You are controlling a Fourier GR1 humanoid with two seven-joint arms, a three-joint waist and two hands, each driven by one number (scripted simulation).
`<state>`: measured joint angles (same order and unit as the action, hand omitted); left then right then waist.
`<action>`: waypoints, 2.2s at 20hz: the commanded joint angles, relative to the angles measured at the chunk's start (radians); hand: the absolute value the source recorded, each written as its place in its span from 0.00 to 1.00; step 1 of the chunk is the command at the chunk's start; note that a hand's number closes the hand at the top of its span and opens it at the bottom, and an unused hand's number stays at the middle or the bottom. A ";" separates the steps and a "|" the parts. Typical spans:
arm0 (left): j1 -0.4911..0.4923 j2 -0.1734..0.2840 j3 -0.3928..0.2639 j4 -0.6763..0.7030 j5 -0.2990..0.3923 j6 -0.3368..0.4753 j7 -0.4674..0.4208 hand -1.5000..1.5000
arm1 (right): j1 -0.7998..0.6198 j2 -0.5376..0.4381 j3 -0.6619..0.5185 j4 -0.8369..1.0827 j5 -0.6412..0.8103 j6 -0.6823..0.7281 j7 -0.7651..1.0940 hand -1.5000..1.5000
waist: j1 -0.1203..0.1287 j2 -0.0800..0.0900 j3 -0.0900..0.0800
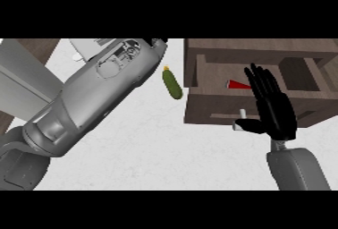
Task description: Pick up the can, place it into the drawer and close the drawer
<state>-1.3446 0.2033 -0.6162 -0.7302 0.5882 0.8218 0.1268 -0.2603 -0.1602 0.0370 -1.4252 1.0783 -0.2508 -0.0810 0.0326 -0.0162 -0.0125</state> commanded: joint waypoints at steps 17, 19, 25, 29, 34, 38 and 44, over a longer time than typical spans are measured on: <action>0.269 0.212 -0.016 -0.367 -0.065 -0.022 0.118 0.00 | -0.422 0.037 -0.156 0.709 0.127 -0.384 -0.031 0.00 | 0.033 0.026 0.014; 0.230 0.238 -0.003 -0.388 -0.068 -0.024 0.165 0.00 | -0.493 0.020 -0.186 0.798 0.131 -0.419 -0.034 0.00 | 0.040 0.029 0.015; 0.328 0.271 0.004 -0.466 -0.076 -0.047 0.156 0.00 | -0.660 -0.031 -0.241 0.974 0.135 -0.463 -0.041 0.00 | 0.049 0.038 0.015; 0.393 0.302 -0.004 -0.541 -0.108 -0.028 0.150 0.00 | -0.706 -0.036 -0.260 1.062 0.140 -0.509 -0.040 0.00 | 0.059 0.039 0.015; 0.422 0.337 0.024 -0.575 -0.096 -0.077 0.167 0.00 | -0.799 -0.074 -0.276 1.116 0.132 -0.478 -0.039 0.00 | 0.058 0.040 0.015; 0.461 0.315 0.015 -0.590 -0.115 -0.063 0.147 0.00 | -0.817 -0.018 -0.286 1.160 0.140 -0.551 0.004 0.00 | 0.064 0.047 0.015; 0.529 0.337 0.027 -0.645 -0.126 -0.082 0.106 0.00 | -0.912 -0.056 -0.310 1.192 0.110 -0.434 -0.053 0.00 | 0.071 0.046 0.014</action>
<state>-0.8592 0.5256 -0.6002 -1.3484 0.4681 0.7539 0.2597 -1.0709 -0.2327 -0.2455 -0.2504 1.2221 -0.7332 -0.1265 0.0782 0.0246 0.0015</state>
